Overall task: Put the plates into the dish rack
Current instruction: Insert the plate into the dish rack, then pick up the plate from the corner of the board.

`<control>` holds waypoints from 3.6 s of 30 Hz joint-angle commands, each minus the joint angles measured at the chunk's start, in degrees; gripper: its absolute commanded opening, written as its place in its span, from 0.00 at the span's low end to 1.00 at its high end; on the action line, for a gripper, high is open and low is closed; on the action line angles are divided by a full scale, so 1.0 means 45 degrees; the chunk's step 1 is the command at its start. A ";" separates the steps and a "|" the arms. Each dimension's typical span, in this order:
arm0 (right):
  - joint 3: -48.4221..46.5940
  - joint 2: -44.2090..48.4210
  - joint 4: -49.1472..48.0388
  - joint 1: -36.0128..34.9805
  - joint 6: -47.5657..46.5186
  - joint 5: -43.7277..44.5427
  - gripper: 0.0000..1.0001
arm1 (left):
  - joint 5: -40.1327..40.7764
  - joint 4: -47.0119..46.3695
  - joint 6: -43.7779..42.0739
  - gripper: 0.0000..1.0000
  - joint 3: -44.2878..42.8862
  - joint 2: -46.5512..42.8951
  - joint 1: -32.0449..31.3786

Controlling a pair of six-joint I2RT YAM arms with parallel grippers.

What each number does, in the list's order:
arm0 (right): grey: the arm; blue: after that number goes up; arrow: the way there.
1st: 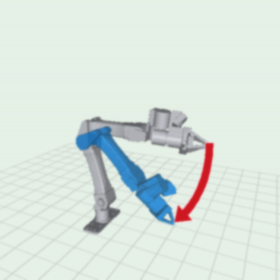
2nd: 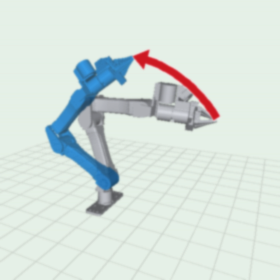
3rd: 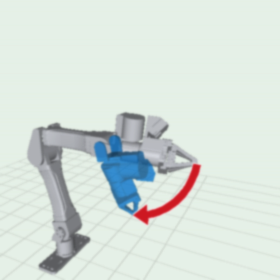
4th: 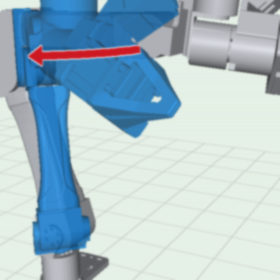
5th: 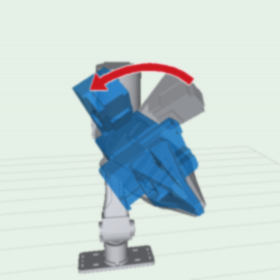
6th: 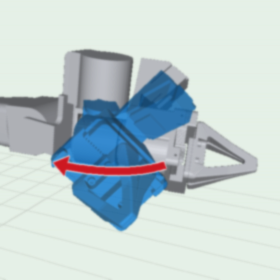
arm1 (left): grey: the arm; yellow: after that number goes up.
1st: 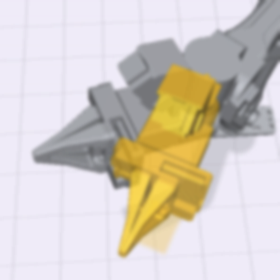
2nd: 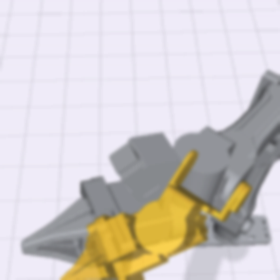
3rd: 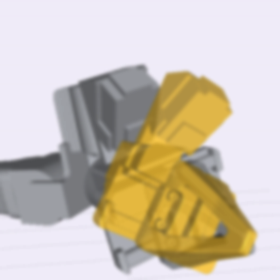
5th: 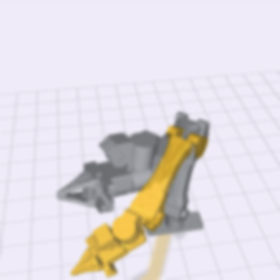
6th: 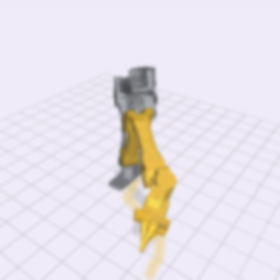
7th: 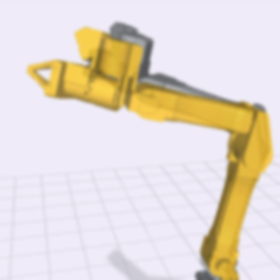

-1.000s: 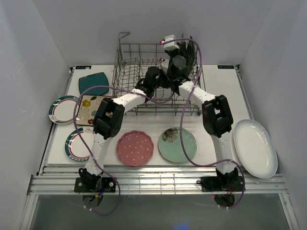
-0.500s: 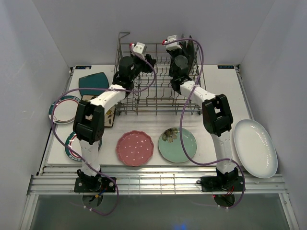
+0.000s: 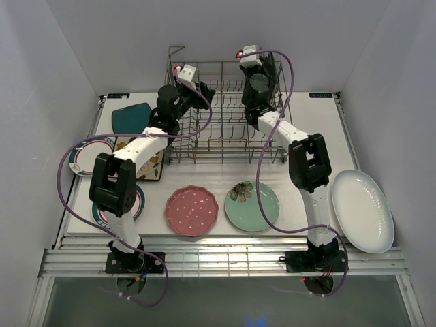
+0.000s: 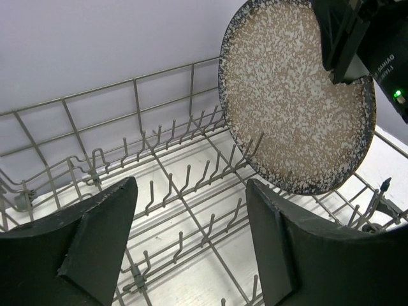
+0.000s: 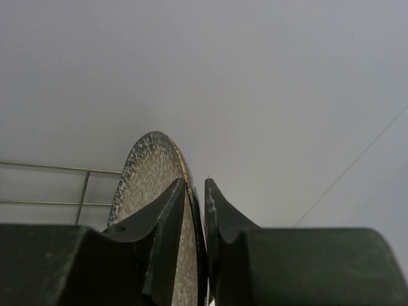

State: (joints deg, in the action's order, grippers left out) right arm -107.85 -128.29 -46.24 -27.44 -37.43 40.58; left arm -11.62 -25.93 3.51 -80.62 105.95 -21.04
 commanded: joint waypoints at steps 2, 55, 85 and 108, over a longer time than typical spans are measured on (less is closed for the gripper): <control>-0.0115 -0.0808 0.1349 0.1195 0.1168 0.0631 0.29 | -0.0289 0.0196 -0.0272 0.82 0.0356 -0.1570 0.0183; 0.1077 0.1751 0.2287 0.1137 0.2380 -0.0229 0.90 | -0.0934 0.3731 0.1036 0.98 0.2017 -0.4912 0.0788; 0.2969 0.5792 0.5490 0.0376 0.5348 0.0514 0.90 | -0.0230 0.5353 0.0998 0.98 0.2876 -0.6318 0.1628; 0.7776 1.1086 0.8671 -0.0406 1.0600 0.0182 0.90 | 0.0393 0.7110 -0.0349 0.98 0.4652 -0.9108 0.2253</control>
State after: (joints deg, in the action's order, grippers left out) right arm -72.88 -80.42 -9.50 -28.71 4.69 41.80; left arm -11.92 6.02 3.60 -60.88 68.79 -11.44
